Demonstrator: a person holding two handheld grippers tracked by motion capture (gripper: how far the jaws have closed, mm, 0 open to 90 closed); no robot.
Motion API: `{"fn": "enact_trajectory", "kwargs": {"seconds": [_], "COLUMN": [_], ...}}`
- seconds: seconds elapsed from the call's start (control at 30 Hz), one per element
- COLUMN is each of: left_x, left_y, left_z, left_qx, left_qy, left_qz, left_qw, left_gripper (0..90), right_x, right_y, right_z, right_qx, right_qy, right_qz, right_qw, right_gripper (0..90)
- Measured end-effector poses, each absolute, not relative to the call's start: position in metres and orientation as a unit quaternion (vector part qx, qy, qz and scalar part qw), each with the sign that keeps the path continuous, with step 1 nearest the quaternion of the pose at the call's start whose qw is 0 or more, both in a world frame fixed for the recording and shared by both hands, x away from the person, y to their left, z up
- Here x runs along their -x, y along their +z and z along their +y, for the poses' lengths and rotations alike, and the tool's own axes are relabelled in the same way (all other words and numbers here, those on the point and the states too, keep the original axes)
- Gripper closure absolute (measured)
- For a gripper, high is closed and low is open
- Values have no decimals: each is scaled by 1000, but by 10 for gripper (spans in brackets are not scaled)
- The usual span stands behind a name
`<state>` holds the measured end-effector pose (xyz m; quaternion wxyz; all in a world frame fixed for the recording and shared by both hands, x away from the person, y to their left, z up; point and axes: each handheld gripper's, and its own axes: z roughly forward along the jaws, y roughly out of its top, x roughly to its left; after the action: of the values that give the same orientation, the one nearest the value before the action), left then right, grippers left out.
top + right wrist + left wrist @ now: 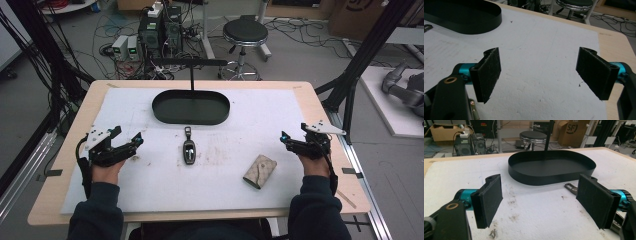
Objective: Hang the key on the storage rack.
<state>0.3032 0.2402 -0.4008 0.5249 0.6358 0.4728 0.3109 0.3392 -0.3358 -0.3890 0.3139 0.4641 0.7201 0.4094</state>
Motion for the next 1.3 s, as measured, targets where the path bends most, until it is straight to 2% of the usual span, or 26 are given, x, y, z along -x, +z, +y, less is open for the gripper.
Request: {"fn": "enact_trajectory", "kwargs": {"seconds": [0.33, 0.6, 0.83, 0.93, 1.07, 1.3], "left_x": [-306, -311, -325, -329, -341, -346], "left_y": [-403, -404, -422, -426, -439, -445], "left_z": [226, 190, 136, 126, 111, 99], "left_qx": [-640, -661, -705, -713, -726, -729], "left_qy": [300, 266, 231, 217, 178, 154], "left_qz": [473, 458, 449, 450, 480, 500], "left_qw": [526, 532, 498, 492, 458, 441], "left_gripper": [213, 213, 257, 312, 311, 313], "right_x": [-339, -329, -323, -323, -324, -324], "right_y": [-392, -390, -388, -390, -391, -391], "right_z": [-331, -339, -338, -338, -338, -337], "right_qx": [-460, -467, -468, -469, -469, -468], "right_qy": [407, 405, 407, 405, 402, 401], "right_qz": [726, 717, 714, 715, 717, 719], "right_qw": [308, 322, 325, 323, 322, 321], "right_gripper": [206, 207, 207, 207, 207, 208]}}
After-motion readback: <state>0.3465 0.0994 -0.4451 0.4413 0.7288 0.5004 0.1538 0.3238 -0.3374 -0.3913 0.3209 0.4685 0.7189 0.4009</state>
